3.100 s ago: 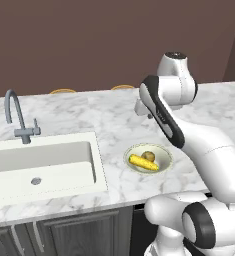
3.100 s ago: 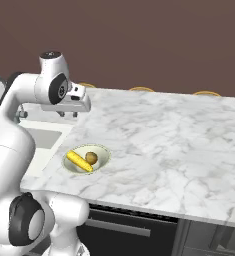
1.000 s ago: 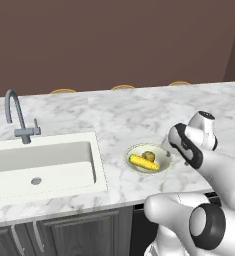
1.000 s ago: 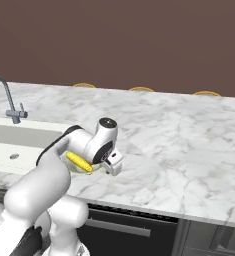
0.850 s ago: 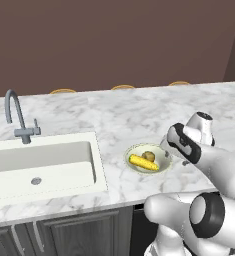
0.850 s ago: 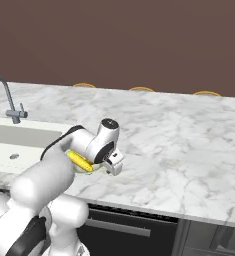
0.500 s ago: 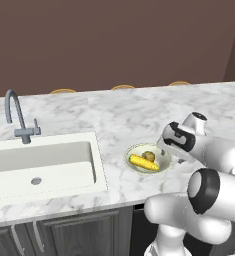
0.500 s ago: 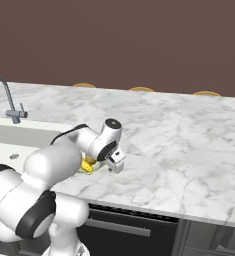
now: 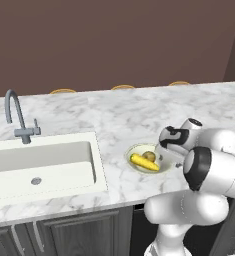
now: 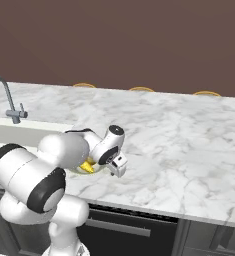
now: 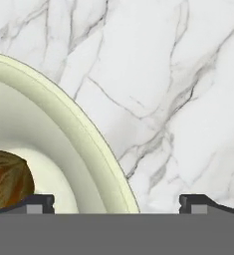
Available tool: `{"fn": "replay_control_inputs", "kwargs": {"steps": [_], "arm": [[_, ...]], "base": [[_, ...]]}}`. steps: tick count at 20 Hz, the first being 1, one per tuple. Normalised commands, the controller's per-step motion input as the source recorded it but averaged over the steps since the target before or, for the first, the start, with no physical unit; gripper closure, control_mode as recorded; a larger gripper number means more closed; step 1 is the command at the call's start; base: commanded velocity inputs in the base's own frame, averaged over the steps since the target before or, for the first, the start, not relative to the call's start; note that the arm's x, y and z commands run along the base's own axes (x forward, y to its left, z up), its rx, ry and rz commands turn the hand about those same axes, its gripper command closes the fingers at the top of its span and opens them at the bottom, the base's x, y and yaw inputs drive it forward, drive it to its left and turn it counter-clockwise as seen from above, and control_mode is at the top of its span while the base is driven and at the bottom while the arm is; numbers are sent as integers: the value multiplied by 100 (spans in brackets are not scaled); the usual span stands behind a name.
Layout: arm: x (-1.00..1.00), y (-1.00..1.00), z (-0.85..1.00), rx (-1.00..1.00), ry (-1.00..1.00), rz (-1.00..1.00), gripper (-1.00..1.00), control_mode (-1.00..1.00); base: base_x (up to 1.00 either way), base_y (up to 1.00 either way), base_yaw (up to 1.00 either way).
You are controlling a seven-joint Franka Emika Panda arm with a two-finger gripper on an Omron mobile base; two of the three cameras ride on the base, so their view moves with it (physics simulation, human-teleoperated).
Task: Dump the corn and squash from the bowl so the bowl can be washed. Place the bowl in the sink after clearing the leftovers.
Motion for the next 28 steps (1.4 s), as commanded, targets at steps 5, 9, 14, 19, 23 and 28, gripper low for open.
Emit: {"fn": "replay_control_inputs", "kwargs": {"steps": [5,9,14,19,23,28], "arm": [[5,0,-9,2,0,1,100,-100],[0,0,0,0,0,0,100,-100],[-1,0,0,0,-1,0,100,-100],[-14,3,1,4,-8,-4,100,-100],[-14,9,18,9,-14,-14,100,-100],[-3,1,43,9,-16,-15,100,-100]], "base": [[0,0,0],[0,0,0],[0,0,0],[0,0,0],[0,0,0],[0,0,0]]}}
